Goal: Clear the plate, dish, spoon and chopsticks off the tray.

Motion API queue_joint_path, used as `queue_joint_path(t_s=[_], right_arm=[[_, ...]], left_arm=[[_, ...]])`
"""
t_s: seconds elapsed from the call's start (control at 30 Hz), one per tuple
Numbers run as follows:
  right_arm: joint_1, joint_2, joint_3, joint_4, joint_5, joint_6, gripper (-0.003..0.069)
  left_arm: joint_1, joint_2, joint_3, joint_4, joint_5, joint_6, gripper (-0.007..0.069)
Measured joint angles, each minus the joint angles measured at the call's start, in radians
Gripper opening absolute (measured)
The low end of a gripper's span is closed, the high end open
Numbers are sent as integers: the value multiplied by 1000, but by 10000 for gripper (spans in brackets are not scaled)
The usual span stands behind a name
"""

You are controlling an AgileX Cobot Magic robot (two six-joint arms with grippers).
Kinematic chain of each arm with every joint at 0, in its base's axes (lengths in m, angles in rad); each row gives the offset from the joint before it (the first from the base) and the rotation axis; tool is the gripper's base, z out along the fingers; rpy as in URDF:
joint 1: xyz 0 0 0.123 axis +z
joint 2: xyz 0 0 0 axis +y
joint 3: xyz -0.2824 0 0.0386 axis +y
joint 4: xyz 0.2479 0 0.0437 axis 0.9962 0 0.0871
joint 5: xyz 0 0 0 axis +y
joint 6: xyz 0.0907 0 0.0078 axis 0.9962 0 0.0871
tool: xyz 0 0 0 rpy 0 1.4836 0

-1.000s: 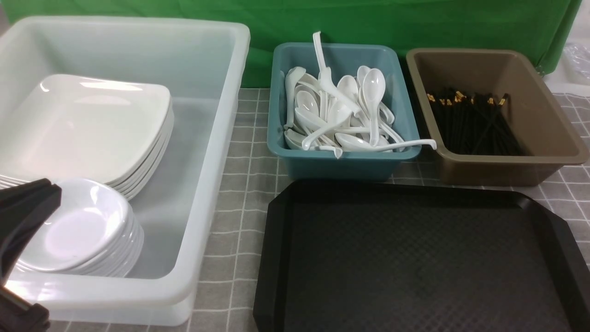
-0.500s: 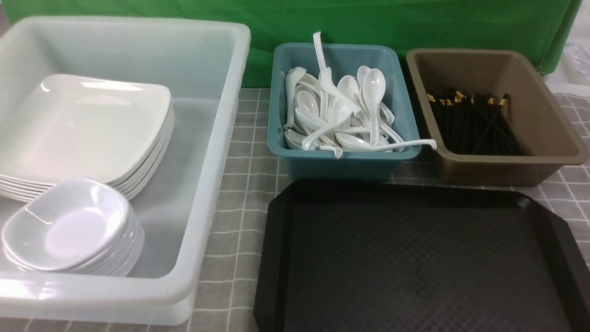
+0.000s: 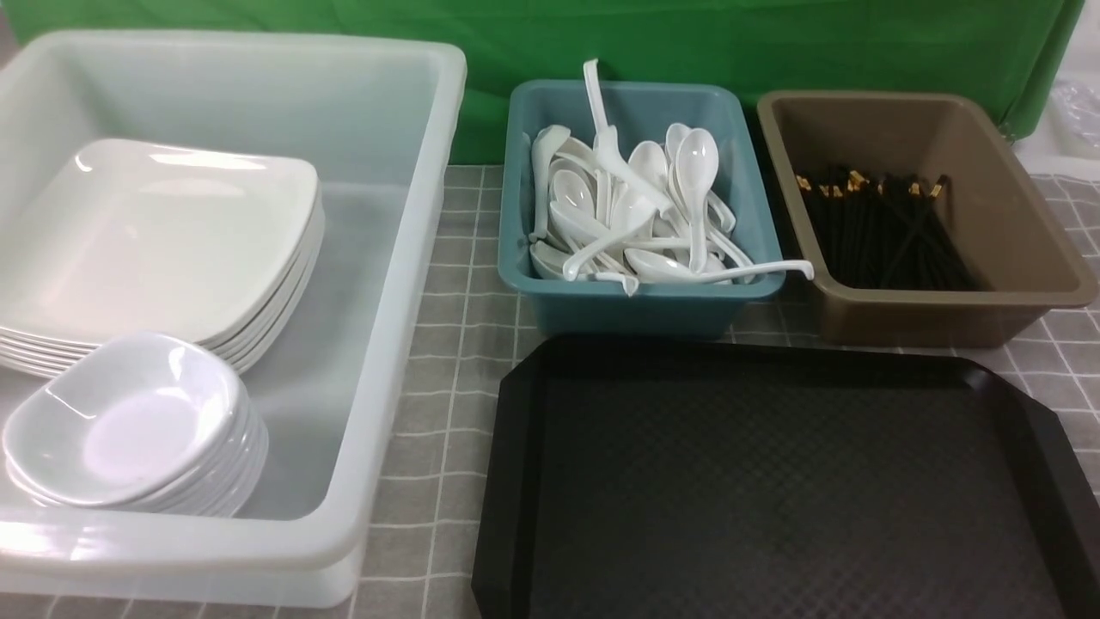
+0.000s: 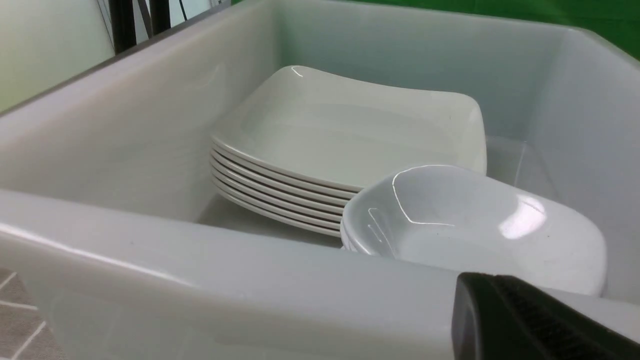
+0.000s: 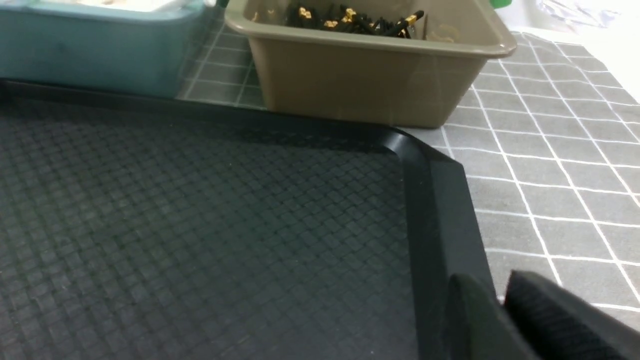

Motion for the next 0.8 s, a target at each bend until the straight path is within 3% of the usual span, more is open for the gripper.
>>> queue_joint_path(t_s=[0.8], right_arm=[[0, 0, 0, 0, 0, 0, 186]], left_arm=[[1, 0, 0, 1, -1, -9, 13]])
